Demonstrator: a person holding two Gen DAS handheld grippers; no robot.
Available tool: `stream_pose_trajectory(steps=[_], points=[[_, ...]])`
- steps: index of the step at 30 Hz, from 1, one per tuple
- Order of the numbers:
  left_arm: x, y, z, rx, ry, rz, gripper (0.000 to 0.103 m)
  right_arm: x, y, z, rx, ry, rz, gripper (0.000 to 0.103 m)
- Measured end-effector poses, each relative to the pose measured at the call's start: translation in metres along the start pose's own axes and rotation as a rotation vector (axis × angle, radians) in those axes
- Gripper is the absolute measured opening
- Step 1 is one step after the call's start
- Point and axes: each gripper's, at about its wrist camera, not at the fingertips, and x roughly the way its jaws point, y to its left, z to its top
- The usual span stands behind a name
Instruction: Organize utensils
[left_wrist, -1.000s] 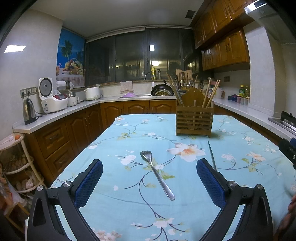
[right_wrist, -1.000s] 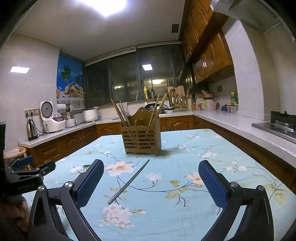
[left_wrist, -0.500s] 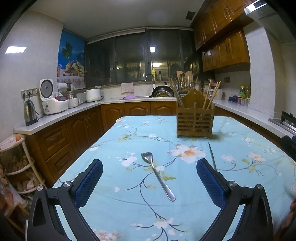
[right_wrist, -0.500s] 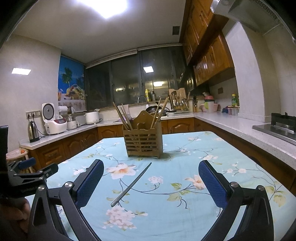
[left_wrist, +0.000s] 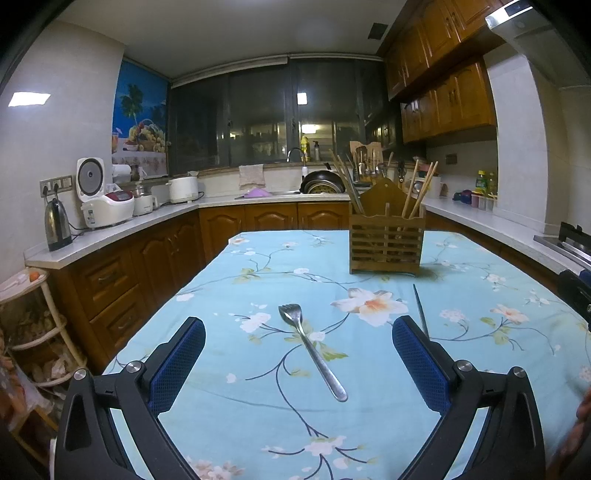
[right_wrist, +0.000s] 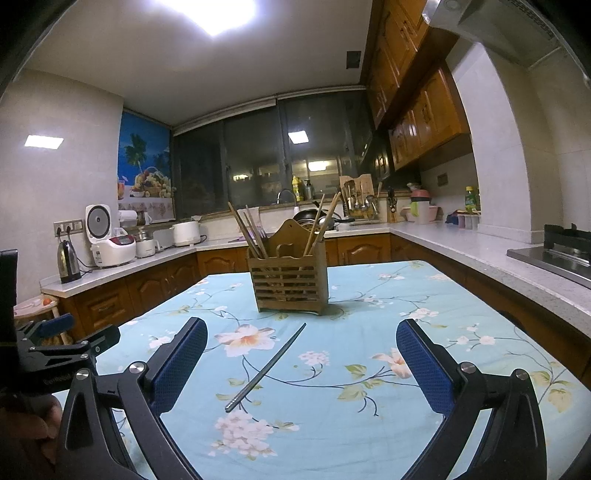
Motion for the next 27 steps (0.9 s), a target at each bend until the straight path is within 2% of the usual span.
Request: stream_pose_trajectory(steps=[27], points=[[0.0035, -0.0081, -0.0002, 0.002, 0.01, -0.011, 0.102, 0.0008, 0.0045, 0.0017, 0.005, 0.004, 0.005, 0.103]])
